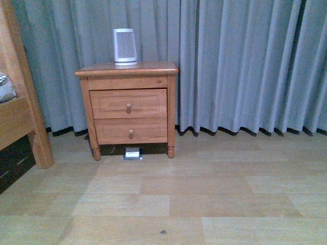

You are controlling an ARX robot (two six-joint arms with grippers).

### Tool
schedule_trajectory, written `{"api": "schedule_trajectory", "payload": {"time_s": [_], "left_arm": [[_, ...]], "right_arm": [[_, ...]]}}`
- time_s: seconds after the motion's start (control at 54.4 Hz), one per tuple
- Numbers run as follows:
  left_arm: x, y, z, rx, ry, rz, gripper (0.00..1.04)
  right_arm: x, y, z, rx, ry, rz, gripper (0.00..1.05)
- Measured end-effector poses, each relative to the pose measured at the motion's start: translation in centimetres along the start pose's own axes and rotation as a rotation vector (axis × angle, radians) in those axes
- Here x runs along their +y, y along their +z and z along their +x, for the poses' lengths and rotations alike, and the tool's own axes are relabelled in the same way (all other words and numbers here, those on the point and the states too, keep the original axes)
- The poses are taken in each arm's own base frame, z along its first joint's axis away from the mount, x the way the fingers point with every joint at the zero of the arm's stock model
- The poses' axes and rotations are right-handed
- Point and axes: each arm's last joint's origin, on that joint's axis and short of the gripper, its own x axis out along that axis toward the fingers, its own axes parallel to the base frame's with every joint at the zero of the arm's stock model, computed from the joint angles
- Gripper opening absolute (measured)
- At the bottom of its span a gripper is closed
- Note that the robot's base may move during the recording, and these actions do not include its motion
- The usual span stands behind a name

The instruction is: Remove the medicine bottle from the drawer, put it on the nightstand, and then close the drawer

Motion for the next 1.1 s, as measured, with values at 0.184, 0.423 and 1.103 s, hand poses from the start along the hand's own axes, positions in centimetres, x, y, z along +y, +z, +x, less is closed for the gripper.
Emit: {"api": "schedule_trajectory", "payload": {"time_s": [0.184, 0.423, 1.103], "left_arm": [[0.00, 0.00, 0.00, 0.000, 0.000, 0.000, 0.98], [0.00, 0.00, 0.00, 0.000, 0.000, 0.000, 0.98], [0.00, 0.00, 0.00, 0.000, 0.000, 0.000, 0.98]], "right_arm": [[0.00, 0.00, 0.00, 0.000, 0.000, 0.000, 0.98], [0.00, 0.00, 0.00, 0.000, 0.000, 0.000, 0.98], [0.00, 0.00, 0.00, 0.000, 0.000, 0.000, 0.98]]}}
